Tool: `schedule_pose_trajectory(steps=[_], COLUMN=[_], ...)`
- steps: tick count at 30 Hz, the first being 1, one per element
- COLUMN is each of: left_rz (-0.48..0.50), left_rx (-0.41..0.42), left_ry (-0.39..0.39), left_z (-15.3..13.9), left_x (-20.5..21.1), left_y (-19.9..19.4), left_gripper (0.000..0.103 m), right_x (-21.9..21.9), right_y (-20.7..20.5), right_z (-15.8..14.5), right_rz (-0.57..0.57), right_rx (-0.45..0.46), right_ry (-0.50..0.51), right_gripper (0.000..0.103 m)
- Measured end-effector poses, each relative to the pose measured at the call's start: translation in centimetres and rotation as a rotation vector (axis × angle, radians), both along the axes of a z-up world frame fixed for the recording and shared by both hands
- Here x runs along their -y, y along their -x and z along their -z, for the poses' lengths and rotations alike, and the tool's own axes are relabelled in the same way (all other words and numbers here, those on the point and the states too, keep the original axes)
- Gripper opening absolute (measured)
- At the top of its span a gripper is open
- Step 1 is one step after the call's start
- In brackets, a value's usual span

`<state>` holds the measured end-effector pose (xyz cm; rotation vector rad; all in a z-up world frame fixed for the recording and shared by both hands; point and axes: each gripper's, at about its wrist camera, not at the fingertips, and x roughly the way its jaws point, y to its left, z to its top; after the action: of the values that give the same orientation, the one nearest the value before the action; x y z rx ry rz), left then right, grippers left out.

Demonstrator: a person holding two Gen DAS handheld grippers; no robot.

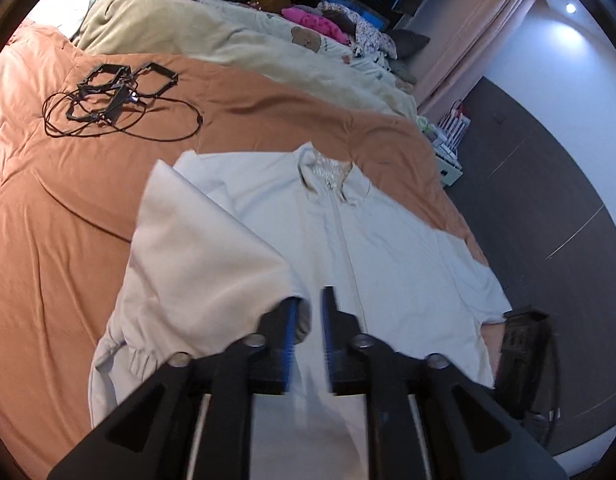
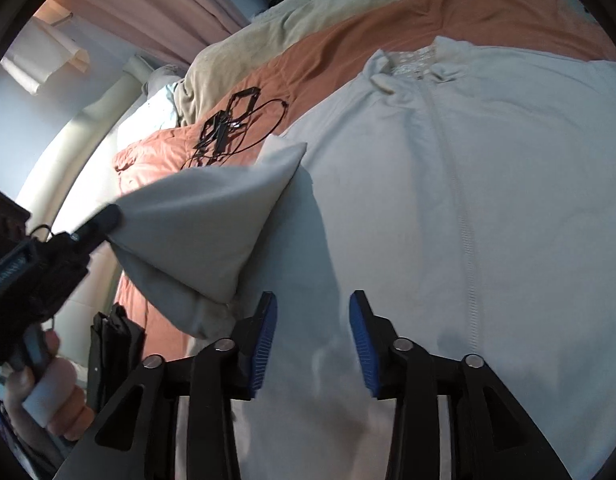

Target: Fold large clothes

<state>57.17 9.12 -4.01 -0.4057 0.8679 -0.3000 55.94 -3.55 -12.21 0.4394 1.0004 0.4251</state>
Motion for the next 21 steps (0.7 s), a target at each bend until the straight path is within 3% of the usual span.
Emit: schedule_pose_trajectory(steps=[1,2,3,4,11,19,21], left_rz=[0.005,0.011,0.009,0.000,-0.068,-0.243,-0.267], left_rx=[0.001,0.004,0.010,0.019,0.056,0.010,-0.001], left_ry=[0.012,0.031,0.040,0.039,0.033,-0.096,-0.110], left_z=[0.1,0.1,-0.2,-0.4,-2.4,-1.3,-0.7], left_x=[0.2,0.1,0.0,-0.1,-3.8,-10.4,-11.9], left_y=[0.4,0.9,1.4,1.7,4.3,7.0,7.5], left_gripper=[0.058,0.073,0.096,0.100,0.100,0.099,0.093], right_x=[0.5,0.8,1.2,1.5,-0.8,-8.3,-10.3], right_y=[0.2,0.4,0.6,0.7,1.4,2.4,2.4], right_z=[-0.1,-0.2,-0.4,-0.5,-2.1,-2.6,-2.1], right_rz=[0.007,0.014,0.017,0.018,-0.029,-0.166,-0.202], right_rx=[0.003,0.004,0.005,0.006,0.054,0.090,0.084], right_ry=[0.007,0.012,0.013,0.013,0.024,0.037,0.050], right_gripper=[0.045,0.045,0.045,0.045,0.045,0.045,0.045])
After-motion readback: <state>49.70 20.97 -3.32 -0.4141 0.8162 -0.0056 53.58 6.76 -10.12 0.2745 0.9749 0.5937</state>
